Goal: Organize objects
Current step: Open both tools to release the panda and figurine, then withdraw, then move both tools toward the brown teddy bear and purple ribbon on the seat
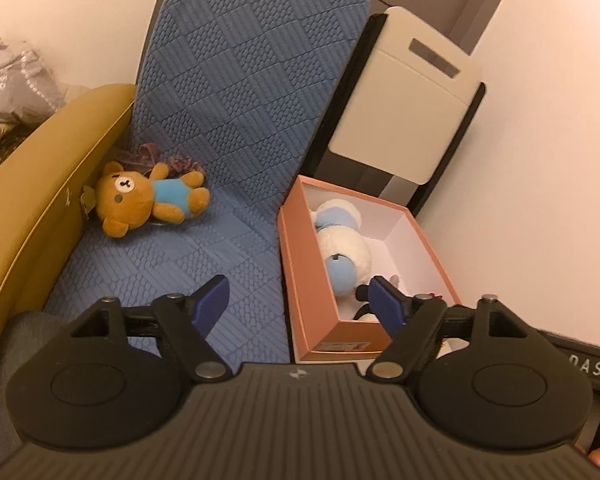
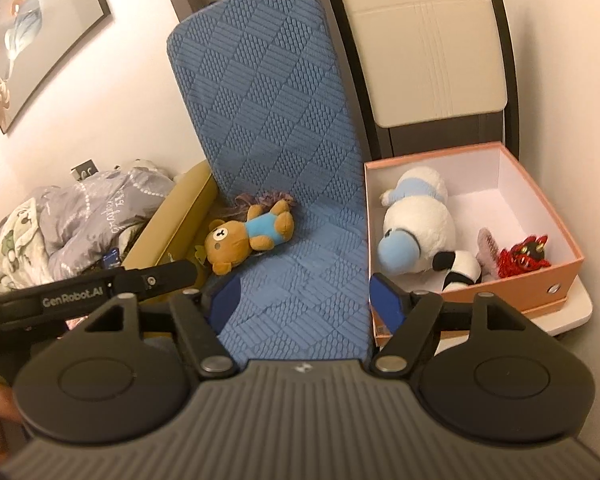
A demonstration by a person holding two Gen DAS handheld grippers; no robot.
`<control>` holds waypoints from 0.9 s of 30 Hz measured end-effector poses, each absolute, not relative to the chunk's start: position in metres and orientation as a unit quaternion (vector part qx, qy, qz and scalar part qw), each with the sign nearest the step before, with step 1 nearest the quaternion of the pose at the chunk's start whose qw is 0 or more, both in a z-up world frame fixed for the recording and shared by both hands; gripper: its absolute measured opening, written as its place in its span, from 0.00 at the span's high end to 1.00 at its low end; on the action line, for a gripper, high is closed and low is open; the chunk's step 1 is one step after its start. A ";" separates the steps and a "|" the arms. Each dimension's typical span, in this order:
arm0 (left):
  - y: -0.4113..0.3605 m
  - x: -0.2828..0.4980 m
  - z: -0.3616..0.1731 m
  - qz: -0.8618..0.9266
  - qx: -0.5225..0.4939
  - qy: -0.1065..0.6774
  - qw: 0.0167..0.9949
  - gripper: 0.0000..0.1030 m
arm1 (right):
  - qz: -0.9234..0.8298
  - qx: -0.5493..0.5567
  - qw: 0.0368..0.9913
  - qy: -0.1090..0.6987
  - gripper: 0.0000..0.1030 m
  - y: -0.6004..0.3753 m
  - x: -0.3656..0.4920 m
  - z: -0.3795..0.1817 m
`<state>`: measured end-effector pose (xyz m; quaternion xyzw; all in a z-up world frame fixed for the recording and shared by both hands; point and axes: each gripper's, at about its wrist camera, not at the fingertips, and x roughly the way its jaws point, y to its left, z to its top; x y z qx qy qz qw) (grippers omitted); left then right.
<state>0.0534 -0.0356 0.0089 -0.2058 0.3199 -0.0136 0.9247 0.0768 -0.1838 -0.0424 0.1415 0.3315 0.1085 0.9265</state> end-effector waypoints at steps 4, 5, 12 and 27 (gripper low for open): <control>-0.030 0.071 -0.004 -0.008 -0.217 0.317 0.923 0.13 | 0.101 0.158 0.921 0.342 0.14 -0.188 0.091 -0.053; -0.027 0.077 -0.008 -0.005 -0.220 0.317 0.922 0.12 | 0.101 0.161 0.919 0.346 0.15 -0.189 0.096 -0.056; 0.006 0.131 -0.048 0.022 -0.259 0.328 0.908 0.11 | 0.115 0.165 0.912 0.357 0.15 -0.178 0.152 -0.078; 0.096 0.264 -0.153 0.069 -0.344 0.350 0.869 0.11 | 0.172 0.193 0.897 0.359 0.15 -0.116 0.320 -0.152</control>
